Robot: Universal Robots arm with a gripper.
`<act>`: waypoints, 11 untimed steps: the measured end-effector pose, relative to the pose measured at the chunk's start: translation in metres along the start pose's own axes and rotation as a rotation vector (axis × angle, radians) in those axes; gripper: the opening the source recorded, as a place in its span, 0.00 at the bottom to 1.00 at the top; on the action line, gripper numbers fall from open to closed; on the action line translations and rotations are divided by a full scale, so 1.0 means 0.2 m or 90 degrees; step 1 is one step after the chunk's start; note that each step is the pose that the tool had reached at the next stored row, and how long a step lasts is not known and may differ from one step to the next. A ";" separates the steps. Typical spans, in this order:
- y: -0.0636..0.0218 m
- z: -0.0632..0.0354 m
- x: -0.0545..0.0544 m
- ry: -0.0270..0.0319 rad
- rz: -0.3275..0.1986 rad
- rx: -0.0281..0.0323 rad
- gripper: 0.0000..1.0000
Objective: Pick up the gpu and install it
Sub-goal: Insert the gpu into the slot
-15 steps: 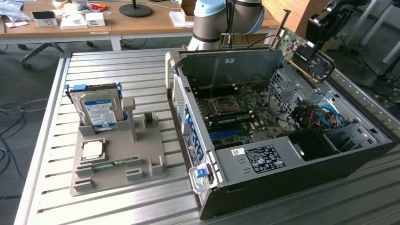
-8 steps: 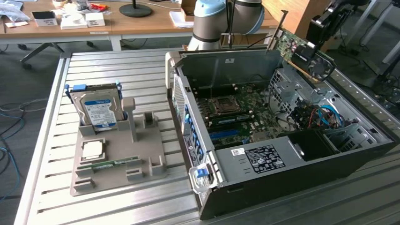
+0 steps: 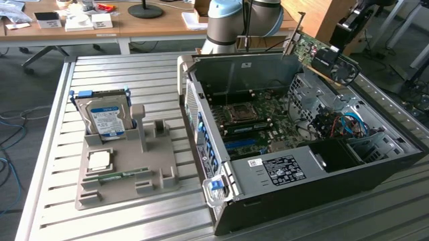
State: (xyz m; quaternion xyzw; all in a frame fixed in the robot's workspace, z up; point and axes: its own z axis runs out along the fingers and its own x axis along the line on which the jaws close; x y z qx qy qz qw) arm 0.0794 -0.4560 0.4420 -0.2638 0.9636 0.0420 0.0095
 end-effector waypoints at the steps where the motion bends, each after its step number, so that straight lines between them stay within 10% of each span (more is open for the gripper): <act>1: 0.000 0.000 0.00 0.0007 -0.010 -0.0004 0.27; 11: 0.000 0.001 0.00 0.0086 -0.113 -0.0046 0.27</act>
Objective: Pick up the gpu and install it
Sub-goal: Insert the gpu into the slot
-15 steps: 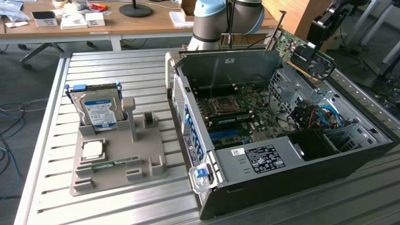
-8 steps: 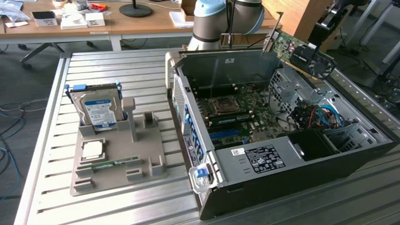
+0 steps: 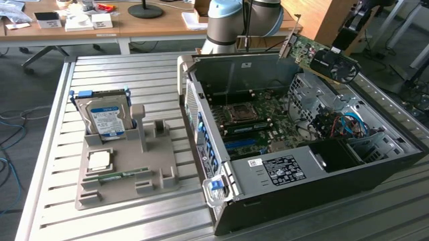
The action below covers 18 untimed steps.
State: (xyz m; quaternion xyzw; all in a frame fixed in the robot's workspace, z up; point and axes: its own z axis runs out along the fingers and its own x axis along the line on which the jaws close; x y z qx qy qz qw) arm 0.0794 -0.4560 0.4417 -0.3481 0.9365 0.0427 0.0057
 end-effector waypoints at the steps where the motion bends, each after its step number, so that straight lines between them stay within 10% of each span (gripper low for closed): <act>1: 0.000 0.000 0.00 0.0008 -0.011 -0.0005 0.27; 18: 0.000 0.002 0.00 0.0156 -0.205 -0.0084 0.27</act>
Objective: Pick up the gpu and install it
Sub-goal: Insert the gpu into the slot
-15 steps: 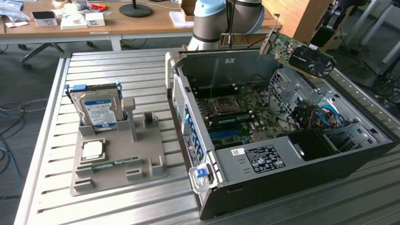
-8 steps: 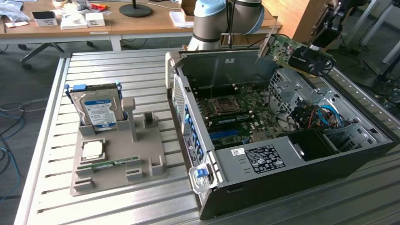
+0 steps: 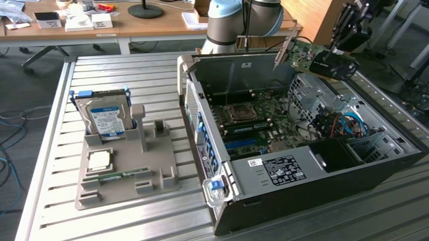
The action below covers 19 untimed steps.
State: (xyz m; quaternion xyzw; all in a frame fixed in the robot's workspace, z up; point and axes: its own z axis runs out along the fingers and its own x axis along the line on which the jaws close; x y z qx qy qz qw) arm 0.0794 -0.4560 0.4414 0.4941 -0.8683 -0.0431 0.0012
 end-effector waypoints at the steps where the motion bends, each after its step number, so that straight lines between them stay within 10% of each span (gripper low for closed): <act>1: 0.000 0.000 0.00 0.0010 -0.012 -0.0005 0.27; 19: 0.000 0.001 0.00 0.0168 -0.219 -0.0089 0.27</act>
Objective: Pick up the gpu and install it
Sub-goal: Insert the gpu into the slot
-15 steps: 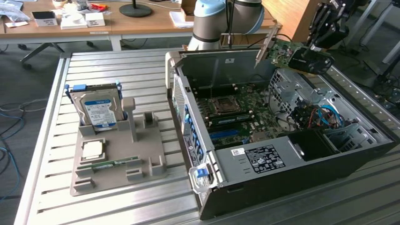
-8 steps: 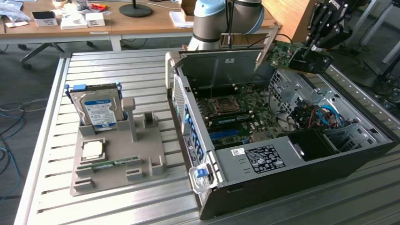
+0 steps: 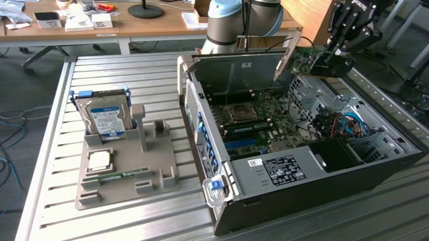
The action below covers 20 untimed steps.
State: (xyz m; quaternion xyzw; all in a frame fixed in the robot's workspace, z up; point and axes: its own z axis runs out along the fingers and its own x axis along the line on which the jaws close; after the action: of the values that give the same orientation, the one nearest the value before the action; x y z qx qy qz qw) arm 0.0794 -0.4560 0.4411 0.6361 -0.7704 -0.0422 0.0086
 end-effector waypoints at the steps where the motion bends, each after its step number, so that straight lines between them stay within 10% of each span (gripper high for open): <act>1: 0.000 0.000 0.00 0.0009 -0.011 -0.0005 0.27; 20: 0.000 0.001 0.00 0.0155 -0.202 -0.0082 0.27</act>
State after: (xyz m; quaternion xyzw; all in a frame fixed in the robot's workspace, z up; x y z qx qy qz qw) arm 0.0794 -0.4560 0.4409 0.7501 -0.6599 -0.0403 0.0152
